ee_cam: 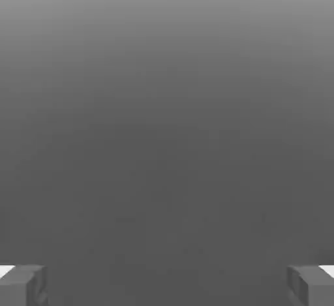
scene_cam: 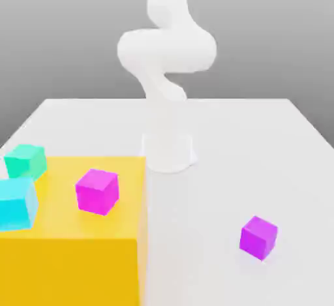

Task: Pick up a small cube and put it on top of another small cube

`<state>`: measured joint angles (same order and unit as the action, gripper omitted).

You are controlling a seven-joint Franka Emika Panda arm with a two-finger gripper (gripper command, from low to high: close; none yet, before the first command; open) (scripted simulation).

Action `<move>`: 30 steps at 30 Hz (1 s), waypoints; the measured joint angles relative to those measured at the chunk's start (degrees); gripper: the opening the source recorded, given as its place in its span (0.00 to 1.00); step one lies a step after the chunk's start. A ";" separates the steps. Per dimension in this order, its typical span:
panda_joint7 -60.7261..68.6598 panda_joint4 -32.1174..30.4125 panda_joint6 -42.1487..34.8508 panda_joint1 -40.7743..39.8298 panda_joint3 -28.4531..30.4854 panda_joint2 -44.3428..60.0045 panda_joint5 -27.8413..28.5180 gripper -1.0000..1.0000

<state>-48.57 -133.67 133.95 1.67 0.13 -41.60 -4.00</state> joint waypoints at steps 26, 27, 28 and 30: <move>-57.38 -20.11 23.98 10.39 -16.27 42.78 -1.63 0.50; -61.99 -20.92 25.01 10.57 -16.09 44.18 1.73 0.50; -66.03 -21.50 25.96 11.42 -15.06 45.50 4.83 0.50; -70.34 -21.59 27.96 12.61 -13.35 48.04 9.00 0.50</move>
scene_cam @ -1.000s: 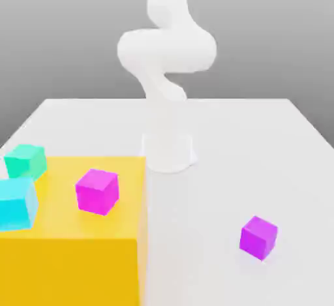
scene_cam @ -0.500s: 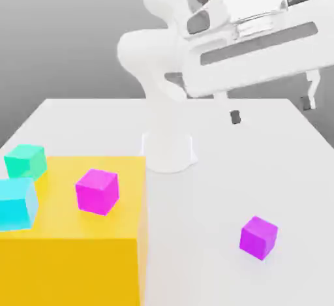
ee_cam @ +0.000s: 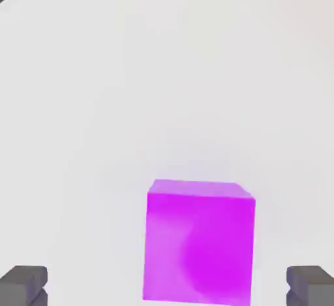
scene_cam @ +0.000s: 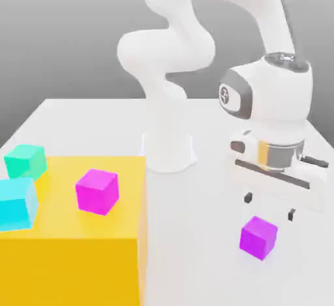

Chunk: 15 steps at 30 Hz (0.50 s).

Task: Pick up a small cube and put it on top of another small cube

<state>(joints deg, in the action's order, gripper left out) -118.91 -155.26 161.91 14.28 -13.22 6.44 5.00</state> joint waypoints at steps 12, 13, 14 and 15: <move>-7.04 1.98 9.20 4.79 6.64 11.60 8.70 0.00; -7.05 1.98 9.25 4.78 6.64 11.60 8.70 0.00; -7.05 1.98 9.31 4.78 6.65 11.61 8.71 0.00; -7.17 2.05 9.61 4.97 6.86 12.04 8.83 0.00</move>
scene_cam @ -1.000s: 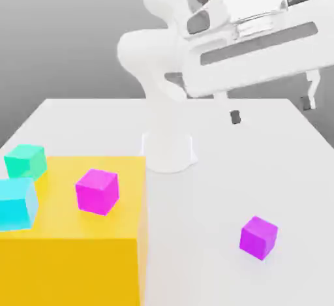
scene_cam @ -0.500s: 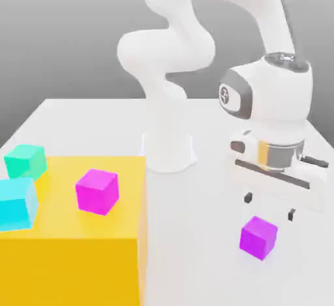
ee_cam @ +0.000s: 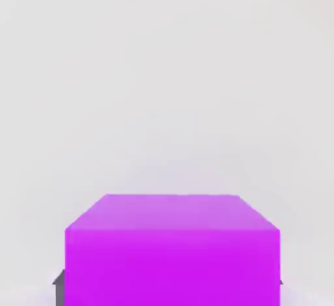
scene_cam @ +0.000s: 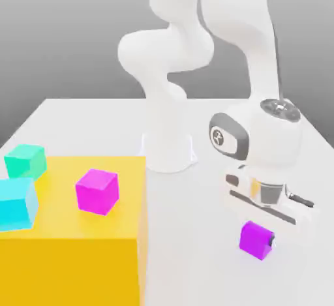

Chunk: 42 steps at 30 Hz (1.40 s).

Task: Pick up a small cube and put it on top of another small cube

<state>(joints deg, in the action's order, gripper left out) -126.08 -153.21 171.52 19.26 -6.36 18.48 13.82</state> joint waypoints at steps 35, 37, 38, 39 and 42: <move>78.08 18.14 -44.43 -21.58 5.15 -25.89 -17.60 0.00; 82.97 19.90 -47.23 -22.66 6.69 -27.05 -16.65 0.00; 85.38 20.78 -48.63 -23.22 7.49 -27.64 -16.12 0.00; 87.77 21.66 -50.04 -23.78 8.29 -28.23 -15.56 0.00; 94.76 24.30 -54.24 -25.47 10.67 -30.04 -13.70 0.00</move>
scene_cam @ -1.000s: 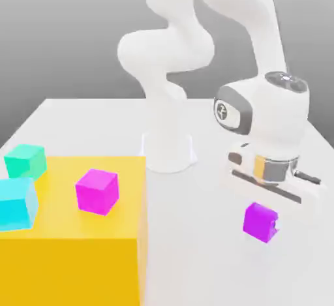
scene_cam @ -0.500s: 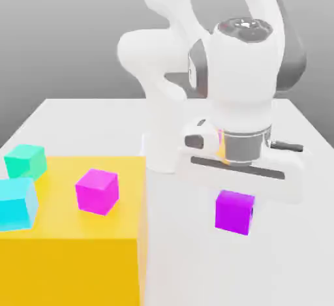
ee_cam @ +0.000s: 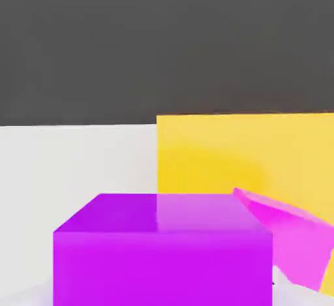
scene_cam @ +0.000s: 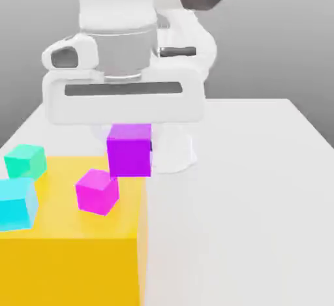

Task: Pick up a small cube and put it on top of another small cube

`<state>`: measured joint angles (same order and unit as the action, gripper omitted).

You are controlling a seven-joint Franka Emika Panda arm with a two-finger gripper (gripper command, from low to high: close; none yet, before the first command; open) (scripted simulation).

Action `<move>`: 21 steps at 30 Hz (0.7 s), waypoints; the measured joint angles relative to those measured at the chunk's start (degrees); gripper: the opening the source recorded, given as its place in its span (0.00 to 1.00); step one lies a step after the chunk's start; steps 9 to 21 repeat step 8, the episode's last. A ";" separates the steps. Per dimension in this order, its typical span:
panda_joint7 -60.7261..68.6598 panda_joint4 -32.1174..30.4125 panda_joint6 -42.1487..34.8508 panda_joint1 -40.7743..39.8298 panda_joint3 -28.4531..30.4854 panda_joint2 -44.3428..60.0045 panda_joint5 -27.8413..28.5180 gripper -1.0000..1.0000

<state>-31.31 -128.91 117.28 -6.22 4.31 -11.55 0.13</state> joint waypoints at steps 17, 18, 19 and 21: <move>2.78 -4.50 7.41 -0.73 0.90 2.85 0.41 1.00; 2.78 -4.50 7.41 -0.73 0.90 2.85 0.41 1.00; 2.78 -4.50 7.41 -0.73 0.90 2.85 0.41 1.00; 2.78 -4.50 7.41 -0.73 0.90 2.85 0.41 1.00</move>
